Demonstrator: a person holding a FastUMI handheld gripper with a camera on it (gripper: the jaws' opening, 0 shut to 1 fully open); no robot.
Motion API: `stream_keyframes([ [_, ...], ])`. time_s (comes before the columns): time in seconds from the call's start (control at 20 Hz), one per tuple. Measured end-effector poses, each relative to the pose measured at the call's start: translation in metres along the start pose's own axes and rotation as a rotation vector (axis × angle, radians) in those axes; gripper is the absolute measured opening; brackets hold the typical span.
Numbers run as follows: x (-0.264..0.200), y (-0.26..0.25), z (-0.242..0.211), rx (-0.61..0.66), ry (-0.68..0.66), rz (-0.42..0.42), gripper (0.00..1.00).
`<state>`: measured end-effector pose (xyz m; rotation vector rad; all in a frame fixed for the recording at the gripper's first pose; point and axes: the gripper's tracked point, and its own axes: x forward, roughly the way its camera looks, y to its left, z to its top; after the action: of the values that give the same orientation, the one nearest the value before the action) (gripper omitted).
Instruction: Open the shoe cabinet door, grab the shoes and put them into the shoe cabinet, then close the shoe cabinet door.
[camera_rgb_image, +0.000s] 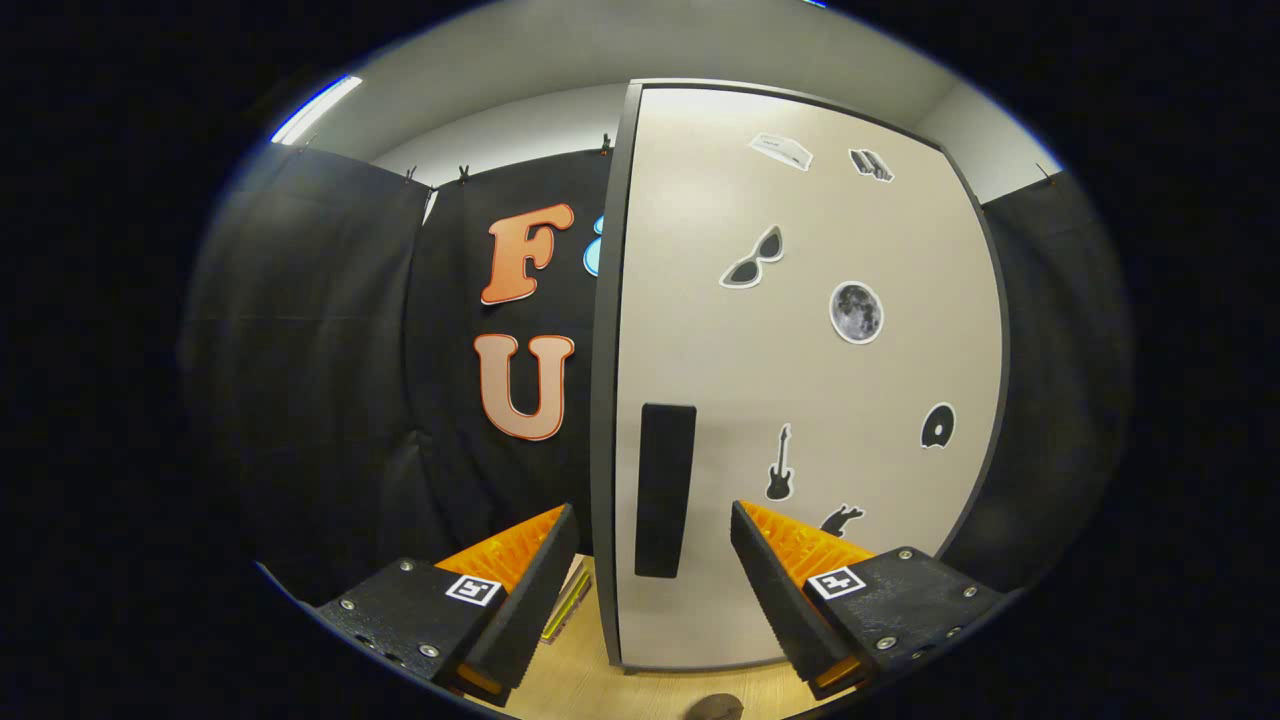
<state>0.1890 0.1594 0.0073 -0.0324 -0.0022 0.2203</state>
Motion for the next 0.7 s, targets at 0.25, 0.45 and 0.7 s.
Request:
stream_keyframes([
  [0.25,0.032,0.000,-0.007,0.016,-0.003,-0.012,0.93],
  [0.45,0.045,0.002,-0.011,0.050,-0.010,-0.028,0.79],
  [0.7,0.049,-0.008,-0.013,0.049,-0.004,-0.093,0.38],
])
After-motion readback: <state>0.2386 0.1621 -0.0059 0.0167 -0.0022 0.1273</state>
